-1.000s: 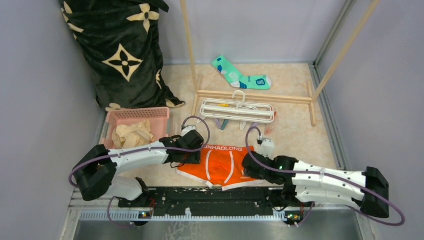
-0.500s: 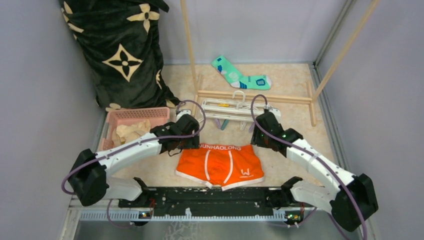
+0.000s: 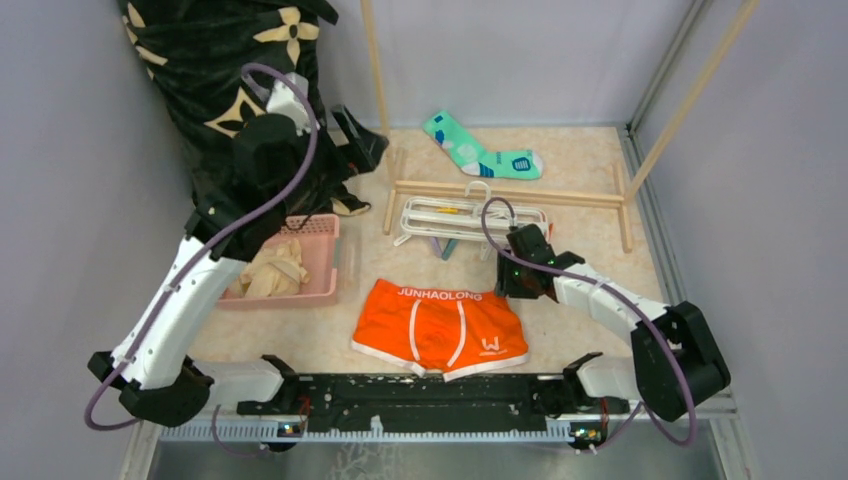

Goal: Clip the underwear to the hanger
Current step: Flatten out the underwear at the center of the board.

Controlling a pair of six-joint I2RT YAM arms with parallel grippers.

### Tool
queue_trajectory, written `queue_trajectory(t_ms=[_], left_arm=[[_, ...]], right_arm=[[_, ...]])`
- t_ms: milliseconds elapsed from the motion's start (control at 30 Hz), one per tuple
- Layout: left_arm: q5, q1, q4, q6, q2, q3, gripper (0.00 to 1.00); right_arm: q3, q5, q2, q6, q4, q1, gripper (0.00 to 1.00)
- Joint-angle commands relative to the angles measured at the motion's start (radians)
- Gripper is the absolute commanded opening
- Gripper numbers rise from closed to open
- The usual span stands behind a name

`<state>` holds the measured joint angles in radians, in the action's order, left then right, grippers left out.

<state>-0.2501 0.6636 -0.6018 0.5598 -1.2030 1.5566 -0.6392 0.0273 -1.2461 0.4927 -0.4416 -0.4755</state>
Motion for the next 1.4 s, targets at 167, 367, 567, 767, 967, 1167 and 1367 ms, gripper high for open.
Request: queue_trajectory(t_ms=[167, 367, 567, 767, 967, 1167, 1367], left_arm=[[0.057, -0.012, -0.161, 0.031, -0.126, 0.367, 1.0], [0.08, -0.012, -0.091, 0.035, -0.107, 0.352, 1.0], [0.073, -0.013, -0.052, 0.025, -0.098, 0.332, 1.0], [0.058, -0.015, -0.018, 0.027, -0.058, 0.294, 1.0], [0.063, -0.015, 0.01, 0.025, -0.05, 0.26, 1.0], [0.054, -0.018, 0.024, -0.02, -0.02, 0.134, 1.0], [0.106, -0.033, 0.04, -0.099, -0.064, -0.066, 1.0]], right_arm=[[-0.005, -0.014, -0.077, -0.031, 0.105, 0.008, 0.46], [0.009, -0.012, -0.095, -0.016, 0.138, 0.016, 0.34], [0.009, 0.027, -0.087, -0.014, 0.118, 0.044, 0.04], [0.01, 0.08, -0.053, -0.017, 0.067, 0.073, 0.03], [-0.014, 0.082, 0.034, -0.03, 0.04, 0.08, 0.33], [-0.054, 0.011, 0.24, -0.161, 0.109, 0.081, 0.44], [-0.052, -0.081, 0.35, -0.197, 0.237, 0.081, 0.56]])
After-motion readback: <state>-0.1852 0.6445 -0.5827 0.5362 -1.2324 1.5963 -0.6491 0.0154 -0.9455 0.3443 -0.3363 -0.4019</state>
